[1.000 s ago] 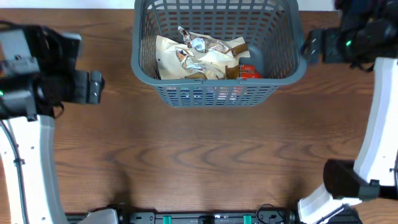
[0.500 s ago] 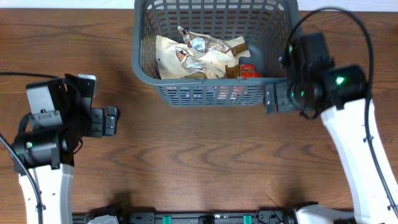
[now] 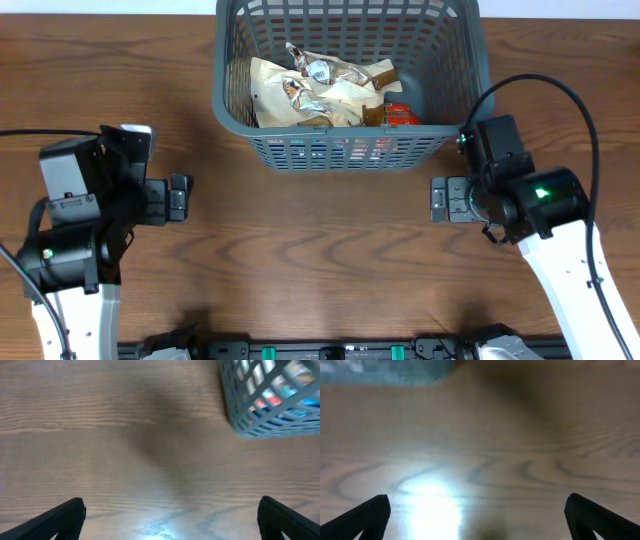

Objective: Pack container

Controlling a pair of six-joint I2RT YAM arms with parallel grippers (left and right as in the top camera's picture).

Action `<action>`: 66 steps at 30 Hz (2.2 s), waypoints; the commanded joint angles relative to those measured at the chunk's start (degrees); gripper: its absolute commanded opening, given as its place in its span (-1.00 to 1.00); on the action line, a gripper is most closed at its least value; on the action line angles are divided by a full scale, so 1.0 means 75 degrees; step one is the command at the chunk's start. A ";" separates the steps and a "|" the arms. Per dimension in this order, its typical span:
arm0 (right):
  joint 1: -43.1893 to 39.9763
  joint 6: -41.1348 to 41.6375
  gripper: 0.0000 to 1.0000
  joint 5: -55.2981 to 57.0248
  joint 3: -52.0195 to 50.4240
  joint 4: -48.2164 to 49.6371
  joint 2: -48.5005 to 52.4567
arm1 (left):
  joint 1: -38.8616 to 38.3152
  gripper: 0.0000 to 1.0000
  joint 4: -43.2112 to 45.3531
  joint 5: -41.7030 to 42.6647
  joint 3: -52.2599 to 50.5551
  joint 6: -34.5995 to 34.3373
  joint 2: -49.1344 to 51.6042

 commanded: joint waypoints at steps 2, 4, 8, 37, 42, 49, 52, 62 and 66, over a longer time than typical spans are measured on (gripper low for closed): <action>0.0082 0.0149 0.98 0.0533 -0.0061 0.0271 -0.0717 | -0.0038 0.96 -0.0009 0.0755 -0.0047 0.0274 -0.0726; 0.0082 0.0149 0.99 0.0533 -0.0149 0.0472 -0.1070 | -0.0221 0.97 0.0006 0.0799 -0.0070 0.0548 -0.0991; 0.0079 0.0195 0.98 0.0542 -0.0589 0.0755 -0.1801 | -0.0688 0.97 -0.0038 0.0796 -0.0166 0.1102 -0.1309; 0.0079 0.0204 0.99 0.0586 -0.1550 0.0941 -0.2745 | -0.1061 0.97 -0.0251 0.0711 -0.0187 0.1195 -0.1469; 0.0079 0.0204 0.99 0.0586 -0.1550 0.0938 -0.2745 | -0.1061 0.97 -0.0251 0.0711 -0.0187 0.1195 -0.1469; 0.0009 0.0239 0.99 0.0589 -0.1749 0.0629 -0.3418 | -0.1061 0.97 -0.0251 0.0714 -0.0187 0.1195 -0.1469; -0.0105 0.0353 0.99 0.0586 -0.2037 0.0854 -0.4118 | -0.1061 0.97 -0.0251 0.0714 -0.0187 0.1195 -0.1469; -0.0606 0.0353 0.99 0.0230 -0.3713 0.1970 -0.6668 | -0.1061 0.97 -0.0251 0.0711 -0.0187 0.1195 -0.1469; -0.0871 0.0338 0.98 0.0166 -0.4266 0.2180 -0.7408 | -0.1061 0.97 -0.0251 0.0714 -0.0187 0.1195 -0.1469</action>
